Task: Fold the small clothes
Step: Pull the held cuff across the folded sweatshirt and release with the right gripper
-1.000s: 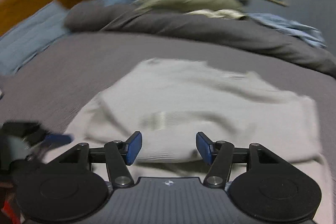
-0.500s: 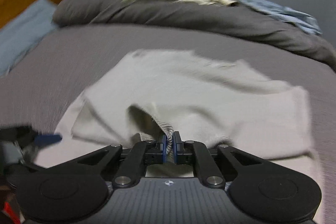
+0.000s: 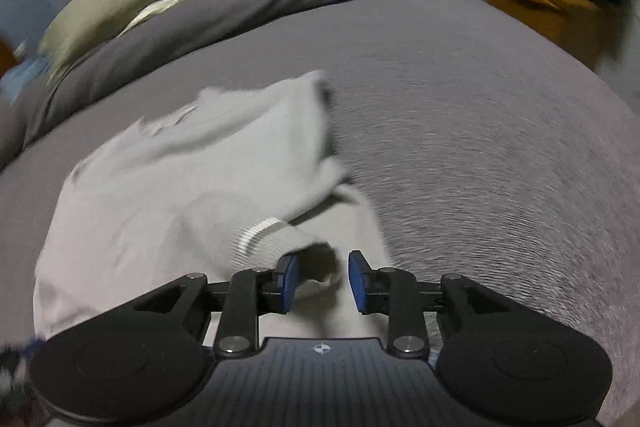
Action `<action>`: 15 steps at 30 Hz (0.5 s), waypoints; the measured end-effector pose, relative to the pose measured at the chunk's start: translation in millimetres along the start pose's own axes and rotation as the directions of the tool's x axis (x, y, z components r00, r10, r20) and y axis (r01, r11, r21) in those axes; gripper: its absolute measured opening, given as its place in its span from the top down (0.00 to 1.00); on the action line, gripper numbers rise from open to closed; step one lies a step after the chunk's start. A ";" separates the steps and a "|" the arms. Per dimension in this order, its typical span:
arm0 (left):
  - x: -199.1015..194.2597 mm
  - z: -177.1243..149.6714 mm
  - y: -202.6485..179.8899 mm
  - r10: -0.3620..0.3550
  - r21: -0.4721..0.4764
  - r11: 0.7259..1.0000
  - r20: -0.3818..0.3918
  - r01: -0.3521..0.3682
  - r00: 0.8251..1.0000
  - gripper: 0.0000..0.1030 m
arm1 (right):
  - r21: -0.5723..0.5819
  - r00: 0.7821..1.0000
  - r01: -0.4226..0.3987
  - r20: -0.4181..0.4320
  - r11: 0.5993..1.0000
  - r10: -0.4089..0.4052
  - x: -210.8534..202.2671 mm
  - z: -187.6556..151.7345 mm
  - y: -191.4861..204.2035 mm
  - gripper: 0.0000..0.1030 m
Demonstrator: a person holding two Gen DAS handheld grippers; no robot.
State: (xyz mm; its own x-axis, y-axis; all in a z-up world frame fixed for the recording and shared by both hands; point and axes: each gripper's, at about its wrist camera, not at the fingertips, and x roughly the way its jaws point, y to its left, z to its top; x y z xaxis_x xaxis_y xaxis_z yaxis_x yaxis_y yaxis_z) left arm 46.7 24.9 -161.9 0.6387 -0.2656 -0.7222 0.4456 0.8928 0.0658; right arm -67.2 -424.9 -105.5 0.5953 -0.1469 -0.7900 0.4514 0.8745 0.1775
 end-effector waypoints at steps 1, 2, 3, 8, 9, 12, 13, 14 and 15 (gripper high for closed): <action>0.4 -0.4 0.2 0.000 0.000 1.000 0.001 0.000 1.000 0.27 | 0.028 1.000 -0.006 0.002 1.000 0.006 1.0 3.6 -6.3 0.66; 0.8 -0.5 0.2 0.000 0.000 1.000 0.002 0.000 1.000 0.26 | 0.049 1.000 -0.008 0.012 0.999 0.008 1.4 5.8 -11.8 0.63; 1.2 -0.5 0.2 0.000 0.000 1.000 0.002 0.000 1.000 0.26 | 0.062 1.000 -0.010 0.025 0.998 0.009 2.5 9.2 -14.6 0.59; 2.3 -1.0 0.6 0.001 -0.002 1.000 0.003 -0.001 1.000 0.24 | 0.172 0.992 -0.098 0.095 0.980 0.083 9.2 19.9 -36.9 0.51; 2.9 -1.2 0.8 0.001 -0.003 1.000 0.004 -0.001 1.000 0.24 | 0.179 0.990 -0.121 0.097 0.976 0.105 12.1 22.2 -40.8 0.48; 4.8 -1.8 1.8 0.000 -0.006 1.000 0.007 0.001 1.000 0.22 | 0.174 0.983 -0.173 0.090 0.969 0.160 20.0 25.9 -42.6 0.39; 5.4 -1.8 2.2 -0.001 -0.007 1.000 0.007 0.001 1.000 0.22 | 0.159 0.980 -0.193 0.082 0.968 0.182 25.2 29.3 -38.6 0.37; 6.0 -1.6 2.4 -0.002 -0.009 1.000 0.007 0.002 1.000 0.22 | 0.139 0.977 -0.209 0.072 0.968 0.200 29.3 28.9 -35.9 0.32; 6.4 -1.5 2.6 -0.002 -0.011 1.000 0.007 0.002 1.000 0.21 | 0.112 0.979 -0.202 0.055 0.973 0.197 33.6 28.4 -31.6 0.30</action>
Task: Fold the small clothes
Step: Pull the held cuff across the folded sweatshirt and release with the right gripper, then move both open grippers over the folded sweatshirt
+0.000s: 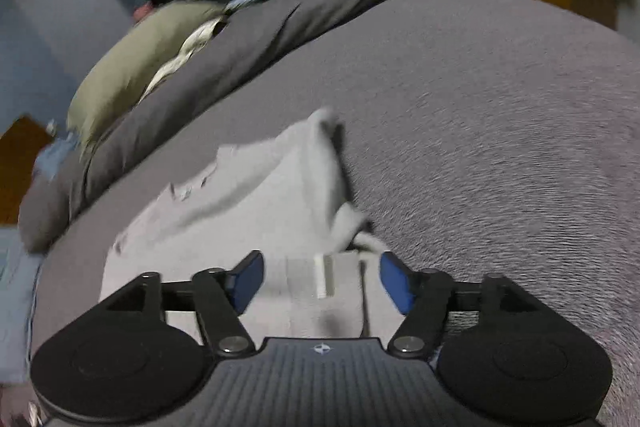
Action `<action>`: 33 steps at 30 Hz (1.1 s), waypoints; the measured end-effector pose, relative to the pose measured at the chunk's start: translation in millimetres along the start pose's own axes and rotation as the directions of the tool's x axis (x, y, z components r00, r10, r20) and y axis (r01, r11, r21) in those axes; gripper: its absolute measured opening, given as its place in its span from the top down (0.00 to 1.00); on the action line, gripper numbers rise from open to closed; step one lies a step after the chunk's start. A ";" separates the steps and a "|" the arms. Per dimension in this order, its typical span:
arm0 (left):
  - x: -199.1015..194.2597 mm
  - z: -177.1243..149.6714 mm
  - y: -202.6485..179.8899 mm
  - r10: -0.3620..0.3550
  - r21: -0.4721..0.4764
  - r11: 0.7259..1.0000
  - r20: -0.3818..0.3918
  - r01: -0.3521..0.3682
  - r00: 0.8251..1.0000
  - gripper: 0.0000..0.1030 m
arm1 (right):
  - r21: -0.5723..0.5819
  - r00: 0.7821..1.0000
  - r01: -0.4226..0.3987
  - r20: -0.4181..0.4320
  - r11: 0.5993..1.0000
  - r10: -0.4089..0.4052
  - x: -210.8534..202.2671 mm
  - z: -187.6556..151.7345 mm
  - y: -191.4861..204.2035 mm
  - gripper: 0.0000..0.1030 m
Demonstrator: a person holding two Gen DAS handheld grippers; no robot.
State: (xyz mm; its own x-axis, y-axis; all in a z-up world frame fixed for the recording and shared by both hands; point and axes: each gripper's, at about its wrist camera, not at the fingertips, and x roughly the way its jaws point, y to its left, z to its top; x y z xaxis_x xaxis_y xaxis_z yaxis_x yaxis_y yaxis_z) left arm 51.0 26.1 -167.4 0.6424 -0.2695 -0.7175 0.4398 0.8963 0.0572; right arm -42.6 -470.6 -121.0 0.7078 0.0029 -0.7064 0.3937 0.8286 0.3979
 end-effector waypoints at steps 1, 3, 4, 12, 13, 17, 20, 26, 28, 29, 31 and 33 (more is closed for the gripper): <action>0.4 0.1 0.0 0.001 0.000 1.000 0.000 -0.001 1.000 0.21 | -0.031 1.000 0.022 -0.016 0.999 -0.022 6.1 -2.2 4.5 0.30; 1.0 0.2 0.0 0.002 -0.001 1.000 0.001 -0.002 1.000 0.21 | -0.074 0.997 0.051 -0.056 0.996 -0.055 19.2 -9.2 9.4 0.31; 1.0 0.6 -0.1 0.001 -0.002 1.000 0.001 -0.001 1.000 0.21 | -0.081 0.995 0.056 -0.083 0.995 -0.062 26.8 -12.7 10.3 0.32; 0.5 1.6 -2.3 0.011 0.004 1.000 -0.002 -0.011 1.000 0.21 | -0.214 0.981 0.078 -0.157 0.974 -0.113 28.6 -32.3 39.0 0.93; 0.3 1.9 -3.2 0.014 0.005 1.000 -0.003 -0.014 1.000 0.21 | -0.210 0.983 0.086 -0.141 0.974 -0.117 20.9 -31.5 40.2 0.93; 0.2 3.7 -5.5 0.026 0.007 1.000 -0.013 -0.026 1.000 0.21 | -0.185 0.971 0.152 -0.153 0.971 -0.181 7.2 -35.4 32.1 0.93; -1.7 4.9 -6.5 0.037 0.015 0.999 -0.023 -0.036 0.999 0.21 | -0.252 0.934 0.208 -0.236 0.945 -0.268 18.9 -48.9 25.1 0.73; -18.3 10.8 2.1 0.027 -0.003 1.000 0.048 -0.027 0.998 0.20 | -0.216 0.962 0.240 -0.075 0.946 -0.261 -4.7 -41.0 22.4 0.52; -23.2 17.8 6.4 0.063 -0.026 0.998 0.085 -0.061 0.994 0.20 | -0.204 0.972 0.227 -0.018 0.952 -0.236 -10.7 -34.8 21.3 0.52; -24.4 22.6 8.8 0.082 -0.043 0.996 0.095 -0.078 0.992 0.20 | -0.210 0.976 0.214 0.001 0.954 -0.219 -10.0 -32.0 21.4 0.52; -26.9 33.7 13.3 0.119 -0.078 0.991 0.125 -0.109 0.985 0.20 | -0.245 0.983 0.184 0.020 0.952 -0.184 -2.7 -29.1 22.7 0.53; -30.0 46.6 13.3 0.110 -0.096 0.991 0.173 -0.095 0.979 0.20 | -0.315 0.985 0.171 0.032 0.934 -0.169 6.3 -28.6 31.4 0.53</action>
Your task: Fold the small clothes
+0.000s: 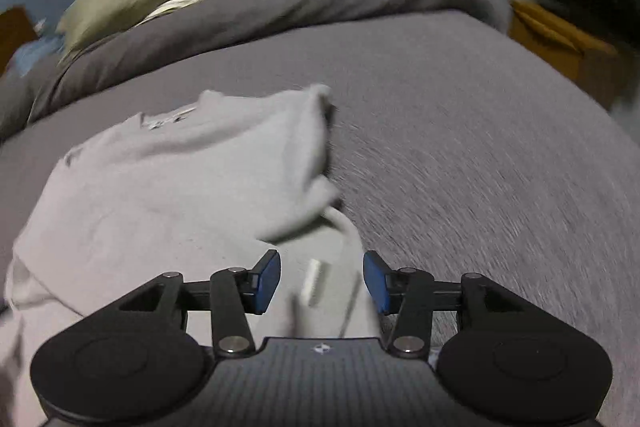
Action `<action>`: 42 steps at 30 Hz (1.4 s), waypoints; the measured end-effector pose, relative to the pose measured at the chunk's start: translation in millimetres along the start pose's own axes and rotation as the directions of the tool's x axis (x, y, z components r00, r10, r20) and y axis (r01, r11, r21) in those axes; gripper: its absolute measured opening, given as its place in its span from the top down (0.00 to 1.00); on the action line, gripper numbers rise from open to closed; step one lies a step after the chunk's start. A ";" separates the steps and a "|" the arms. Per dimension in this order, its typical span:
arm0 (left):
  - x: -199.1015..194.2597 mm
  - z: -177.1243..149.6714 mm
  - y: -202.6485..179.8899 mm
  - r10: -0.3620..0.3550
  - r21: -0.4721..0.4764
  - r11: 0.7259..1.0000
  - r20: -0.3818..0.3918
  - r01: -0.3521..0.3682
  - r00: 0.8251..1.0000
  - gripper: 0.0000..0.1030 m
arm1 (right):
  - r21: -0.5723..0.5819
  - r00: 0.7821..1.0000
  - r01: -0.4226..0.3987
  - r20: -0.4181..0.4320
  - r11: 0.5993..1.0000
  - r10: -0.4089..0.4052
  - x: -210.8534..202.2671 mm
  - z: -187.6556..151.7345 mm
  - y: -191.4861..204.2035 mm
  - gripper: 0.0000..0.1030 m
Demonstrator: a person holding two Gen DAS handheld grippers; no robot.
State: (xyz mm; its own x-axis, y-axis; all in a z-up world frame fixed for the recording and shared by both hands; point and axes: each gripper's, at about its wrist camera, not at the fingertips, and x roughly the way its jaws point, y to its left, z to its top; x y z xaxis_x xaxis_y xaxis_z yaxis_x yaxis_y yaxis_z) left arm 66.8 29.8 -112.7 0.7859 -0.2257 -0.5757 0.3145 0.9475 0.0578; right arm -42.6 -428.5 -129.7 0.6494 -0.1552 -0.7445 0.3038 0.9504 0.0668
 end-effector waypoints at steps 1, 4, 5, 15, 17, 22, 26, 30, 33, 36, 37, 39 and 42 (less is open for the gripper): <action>0.6 7.6 -3.9 -0.018 0.002 1.000 0.020 0.018 1.000 0.20 | -0.036 1.000 -0.013 0.006 0.999 0.013 2.9 2.1 6.4 0.53; 11.5 30.1 -22.9 -0.064 0.060 0.996 0.042 0.061 0.997 0.20 | -0.157 0.996 -0.089 0.007 0.984 0.091 7.7 1.6 30.5 0.54; 16.4 36.7 -31.2 -0.079 0.080 0.994 0.040 0.076 0.996 0.20 | -0.199 0.994 -0.110 0.001 0.974 0.112 9.3 0.5 38.6 0.55; 93.7 30.8 -62.0 -0.020 0.156 0.987 -0.155 0.044 0.988 0.20 | -0.394 0.990 -0.072 -0.137 0.916 0.019 51.2 -8.9 72.1 0.51; 97.6 26.0 -47.9 -0.035 0.087 0.995 -0.152 0.049 0.988 0.20 | -0.334 0.991 -0.045 -0.136 0.941 0.000 51.6 0.2 56.9 0.50; 81.8 22.3 -31.4 -0.084 -0.022 0.996 -0.080 0.083 0.993 0.20 | -0.178 0.998 -0.033 -0.060 0.984 0.022 41.7 18.7 21.4 0.55; 54.2 17.1 -5.6 -0.091 -0.107 0.990 -0.013 0.089 0.996 0.20 | -0.111 0.999 -0.023 0.036 0.994 0.027 33.9 30.5 7.9 0.55; 45.4 0.0 22.0 -0.063 -0.158 0.986 -0.087 0.049 0.994 0.22 | -0.078 0.998 0.013 0.058 0.997 -0.009 34.9 33.9 3.5 0.55; 43.7 -7.5 30.1 -0.094 -0.184 0.980 -0.091 0.076 0.991 0.27 | -0.067 0.998 0.042 0.053 0.997 -0.039 39.4 31.1 -2.1 0.55; 43.6 -5.7 20.4 -0.084 -0.122 0.990 -0.072 0.075 0.994 0.32 | -0.051 0.998 0.047 0.048 0.998 -0.045 40.1 30.9 -4.7 0.55; 43.3 -3.5 14.9 -0.067 -0.097 0.993 -0.055 0.062 0.996 0.35 | -0.050 0.998 0.044 0.049 0.998 -0.041 40.4 31.3 -4.3 0.55; 43.3 0.2 8.7 -0.064 -0.081 0.995 -0.027 0.061 0.998 0.38 | -0.056 0.998 0.045 0.051 0.997 -0.042 39.1 30.4 -1.7 0.55; 46.3 4.0 -0.8 -0.028 -0.031 0.999 -0.001 0.028 1.000 0.38 | -0.060 0.997 0.057 0.053 0.997 -0.053 40.2 31.2 0.7 0.55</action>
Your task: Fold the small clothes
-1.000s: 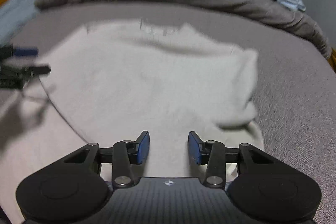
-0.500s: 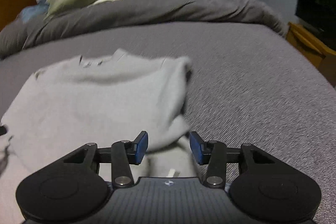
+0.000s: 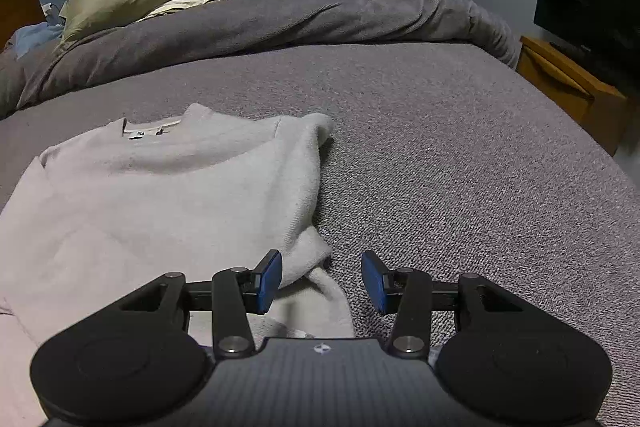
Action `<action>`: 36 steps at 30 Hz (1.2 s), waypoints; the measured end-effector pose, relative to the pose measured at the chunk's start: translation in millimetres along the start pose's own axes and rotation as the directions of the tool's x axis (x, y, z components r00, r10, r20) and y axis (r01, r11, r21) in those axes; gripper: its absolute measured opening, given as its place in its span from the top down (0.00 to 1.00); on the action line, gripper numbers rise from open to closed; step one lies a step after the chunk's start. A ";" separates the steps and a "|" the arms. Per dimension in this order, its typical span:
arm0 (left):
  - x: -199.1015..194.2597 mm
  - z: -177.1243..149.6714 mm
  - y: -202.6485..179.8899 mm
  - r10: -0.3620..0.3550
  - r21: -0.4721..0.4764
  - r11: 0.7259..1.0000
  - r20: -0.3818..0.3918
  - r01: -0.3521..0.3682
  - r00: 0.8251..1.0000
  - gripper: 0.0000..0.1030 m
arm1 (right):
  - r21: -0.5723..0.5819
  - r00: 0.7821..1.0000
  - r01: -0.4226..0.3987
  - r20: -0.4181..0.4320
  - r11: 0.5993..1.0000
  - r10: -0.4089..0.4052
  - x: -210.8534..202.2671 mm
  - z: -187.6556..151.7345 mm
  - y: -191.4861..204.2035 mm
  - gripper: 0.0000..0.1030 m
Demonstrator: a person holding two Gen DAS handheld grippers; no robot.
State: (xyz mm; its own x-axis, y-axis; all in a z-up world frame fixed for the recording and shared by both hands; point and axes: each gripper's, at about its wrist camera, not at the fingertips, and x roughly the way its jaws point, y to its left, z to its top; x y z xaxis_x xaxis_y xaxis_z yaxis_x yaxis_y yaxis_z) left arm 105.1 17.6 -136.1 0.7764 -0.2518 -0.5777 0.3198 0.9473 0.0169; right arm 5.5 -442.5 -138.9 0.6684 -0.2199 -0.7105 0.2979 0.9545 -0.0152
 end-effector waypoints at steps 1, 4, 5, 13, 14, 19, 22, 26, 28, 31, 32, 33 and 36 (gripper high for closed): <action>3.6 -0.7 -0.8 -0.018 -0.004 1.000 -0.034 0.018 0.999 0.49 | -0.001 1.000 0.006 0.001 1.000 -0.006 -0.4 -0.3 0.1 0.55; 14.2 -4.7 7.2 -0.095 -0.102 0.991 -0.110 0.084 0.989 0.80 | 0.000 1.000 0.013 -0.003 1.000 -0.013 0.6 -0.4 -1.3 0.55; 16.5 -5.1 11.0 -0.108 -0.146 0.985 -0.114 0.091 0.988 0.83 | -0.002 1.000 0.013 -0.004 1.000 -0.013 2.3 0.3 -0.8 0.55; -4.8 -2.5 -6.4 0.045 -0.052 0.997 -0.145 -0.053 0.988 1.00 | -0.025 1.000 0.019 -0.020 1.000 -0.019 9.5 1.8 7.7 0.55; -7.0 -4.5 -9.2 0.066 -0.030 0.997 -0.155 -0.072 0.986 1.00 | -0.025 0.999 0.025 -0.020 0.999 -0.026 9.5 2.0 7.9 0.55; -17.6 -14.1 -4.5 0.066 -0.025 0.997 -0.207 -0.072 0.976 1.00 | -0.022 0.998 0.056 -0.027 0.998 -0.057 8.2 2.2 3.5 0.55; -29.4 -19.3 5.4 0.015 -0.055 0.998 -0.215 -0.027 0.976 1.00 | -0.005 0.997 0.068 -0.029 0.998 -0.068 6.1 1.7 -2.7 0.54; -50.6 -21.9 13.2 -0.002 -0.060 0.998 -0.238 -0.013 0.971 0.99 | 0.003 0.998 0.062 -0.035 0.998 -0.061 -5.9 -0.4 -7.6 0.45; -64.3 -24.9 16.8 -0.006 -0.061 0.998 -0.251 -0.009 0.968 0.79 | 0.001 0.999 0.039 -0.030 0.999 -0.039 -18.1 -4.5 -11.1 0.42; -85.0 -35.8 24.4 -0.055 -0.080 0.996 -0.288 0.033 0.956 0.54 | -0.022 0.999 -0.002 -0.042 1.000 0.001 -36.8 -14.9 -21.5 0.32; -90.8 -39.5 26.3 -0.067 -0.080 0.996 -0.302 0.045 0.951 0.53 | -0.026 0.998 -0.030 -0.063 0.999 0.028 -41.4 -19.5 -26.0 0.30; -96.0 -43.1 27.4 -0.072 -0.076 0.996 -0.317 0.050 0.946 0.53 | -0.034 0.994 -0.060 -0.088 0.998 0.057 -47.0 -25.6 -31.1 0.30; -107.0 -57.5 32.1 -0.095 -0.089 0.994 -0.374 0.066 0.923 0.53 | -0.060 0.987 -0.087 -0.142 0.994 0.078 -61.9 -42.4 -40.0 0.29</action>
State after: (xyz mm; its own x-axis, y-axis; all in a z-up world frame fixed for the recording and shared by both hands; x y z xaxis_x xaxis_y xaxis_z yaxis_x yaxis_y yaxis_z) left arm 1.0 86.4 -120.7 0.4828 -0.2482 -0.8398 0.3208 0.9425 -0.0941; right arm -76.7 -458.6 -124.1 0.5863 -0.1137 -0.8021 0.1969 0.9804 0.0049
